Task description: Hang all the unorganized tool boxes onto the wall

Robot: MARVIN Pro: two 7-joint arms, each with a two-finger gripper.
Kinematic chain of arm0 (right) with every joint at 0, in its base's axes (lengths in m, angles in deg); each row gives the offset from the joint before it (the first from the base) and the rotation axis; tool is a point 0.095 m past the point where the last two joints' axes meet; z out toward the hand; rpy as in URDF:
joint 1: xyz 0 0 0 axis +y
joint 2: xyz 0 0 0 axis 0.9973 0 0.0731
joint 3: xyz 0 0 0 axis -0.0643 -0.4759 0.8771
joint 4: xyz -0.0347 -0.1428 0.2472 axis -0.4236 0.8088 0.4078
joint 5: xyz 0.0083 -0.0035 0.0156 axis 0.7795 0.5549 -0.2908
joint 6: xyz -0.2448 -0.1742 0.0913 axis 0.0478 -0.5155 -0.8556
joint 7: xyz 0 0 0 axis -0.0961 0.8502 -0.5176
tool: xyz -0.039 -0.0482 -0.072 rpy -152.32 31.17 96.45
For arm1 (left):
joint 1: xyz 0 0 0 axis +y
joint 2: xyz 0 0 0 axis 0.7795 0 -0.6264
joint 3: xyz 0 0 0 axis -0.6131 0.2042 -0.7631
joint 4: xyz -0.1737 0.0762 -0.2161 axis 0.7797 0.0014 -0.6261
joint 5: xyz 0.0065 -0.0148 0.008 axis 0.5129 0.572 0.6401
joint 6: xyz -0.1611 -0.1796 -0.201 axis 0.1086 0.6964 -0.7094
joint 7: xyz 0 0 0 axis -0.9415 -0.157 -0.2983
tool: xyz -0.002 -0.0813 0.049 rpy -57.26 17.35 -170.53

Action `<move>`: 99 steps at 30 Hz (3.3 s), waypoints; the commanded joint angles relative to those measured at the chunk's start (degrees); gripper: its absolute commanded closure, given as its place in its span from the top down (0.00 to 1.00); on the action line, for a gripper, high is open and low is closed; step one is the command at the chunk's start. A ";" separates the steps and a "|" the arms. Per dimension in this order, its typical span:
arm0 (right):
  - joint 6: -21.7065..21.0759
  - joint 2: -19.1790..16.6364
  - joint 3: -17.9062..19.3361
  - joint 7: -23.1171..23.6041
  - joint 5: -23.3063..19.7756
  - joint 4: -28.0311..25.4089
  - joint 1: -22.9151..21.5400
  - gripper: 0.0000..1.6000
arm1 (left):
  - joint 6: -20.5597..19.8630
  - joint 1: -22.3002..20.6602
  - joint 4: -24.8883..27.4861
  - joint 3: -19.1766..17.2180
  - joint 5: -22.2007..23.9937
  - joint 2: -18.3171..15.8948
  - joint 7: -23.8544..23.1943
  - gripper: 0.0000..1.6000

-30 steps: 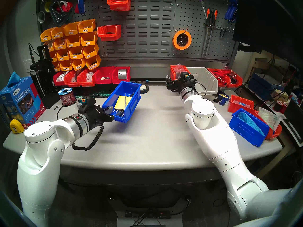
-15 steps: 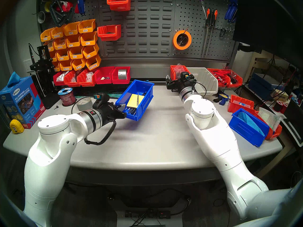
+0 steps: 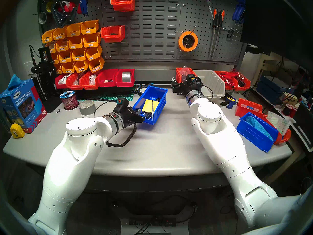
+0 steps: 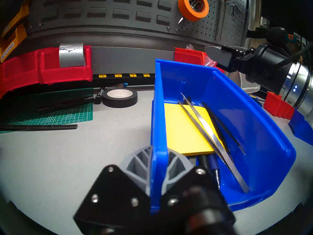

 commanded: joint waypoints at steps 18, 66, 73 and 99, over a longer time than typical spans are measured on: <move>0.20 0.16 0.03 0.04 0.03 -0.62 -0.49 1.00 | 0.95 -14.62 -8.32 5.26 -8.86 13.56 5.99 0.00; 0.21 0.20 0.04 0.04 0.04 -0.52 -0.51 1.00 | 0.24 -36.34 -35.30 2.77 -19.25 28.56 9.01 0.00; 0.21 0.21 0.04 0.04 0.04 -0.50 -0.50 1.00 | 0.42 -39.05 -39.92 2.23 -20.29 29.57 8.56 0.00; 0.21 0.24 0.05 0.04 0.04 -0.37 -0.51 1.00 | -0.37 -48.10 -50.34 -0.60 -23.11 30.01 6.01 0.00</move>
